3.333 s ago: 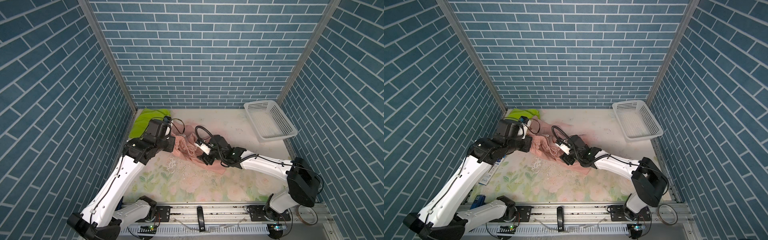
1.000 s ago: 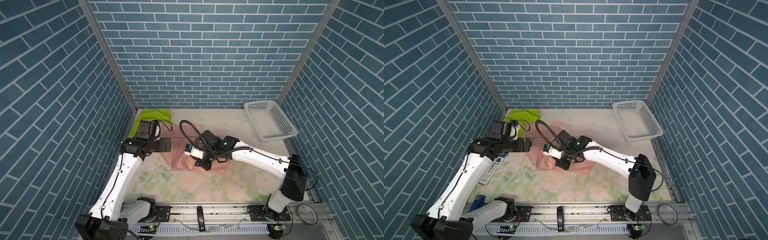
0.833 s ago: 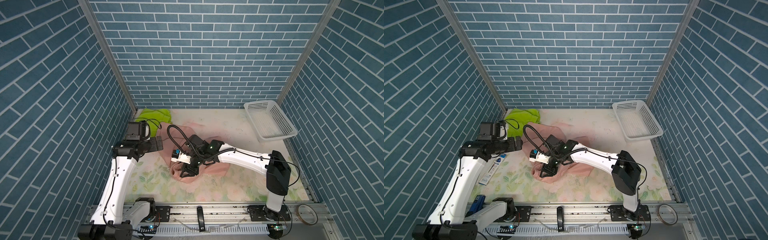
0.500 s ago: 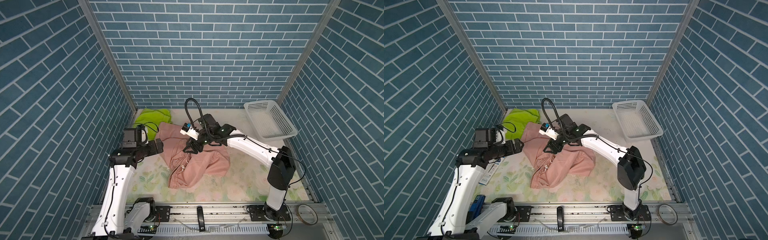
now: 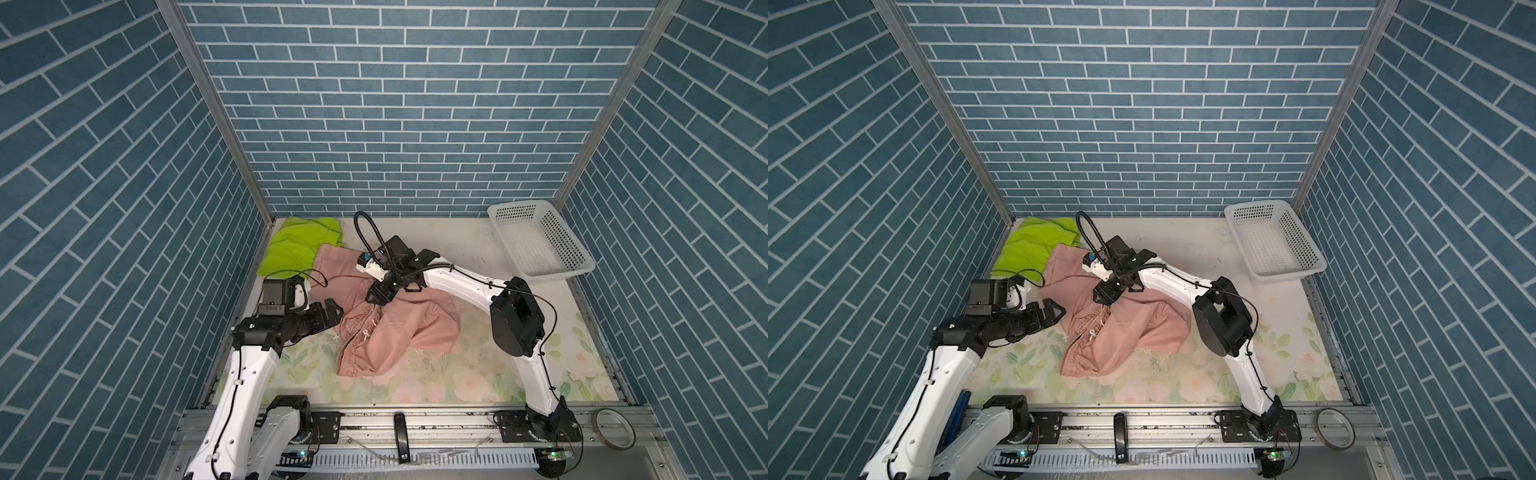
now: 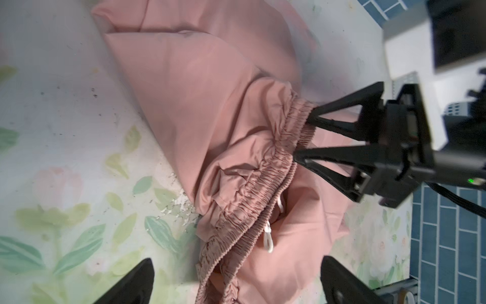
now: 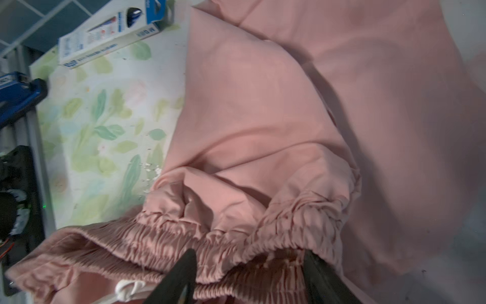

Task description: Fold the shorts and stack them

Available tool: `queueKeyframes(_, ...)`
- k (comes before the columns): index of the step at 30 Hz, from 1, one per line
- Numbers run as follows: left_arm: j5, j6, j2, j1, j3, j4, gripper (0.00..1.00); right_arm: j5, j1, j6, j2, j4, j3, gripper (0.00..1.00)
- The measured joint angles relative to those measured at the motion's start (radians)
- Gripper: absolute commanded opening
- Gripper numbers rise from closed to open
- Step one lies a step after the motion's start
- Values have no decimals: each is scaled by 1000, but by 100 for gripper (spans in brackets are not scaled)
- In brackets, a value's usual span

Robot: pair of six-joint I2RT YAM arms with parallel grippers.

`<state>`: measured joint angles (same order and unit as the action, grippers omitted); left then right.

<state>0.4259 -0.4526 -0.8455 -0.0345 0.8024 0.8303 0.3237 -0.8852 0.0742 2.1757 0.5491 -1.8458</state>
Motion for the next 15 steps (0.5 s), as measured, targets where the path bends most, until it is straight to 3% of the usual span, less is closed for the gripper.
queueKeyframes(7,16,-155,110,-16,-225,-77,100,-101,9,-45,7,-4,-8,65)
queueKeyframes(15,18,-257,123,-148,-317,-175,100,-78,21,-79,0,-5,-8,65)
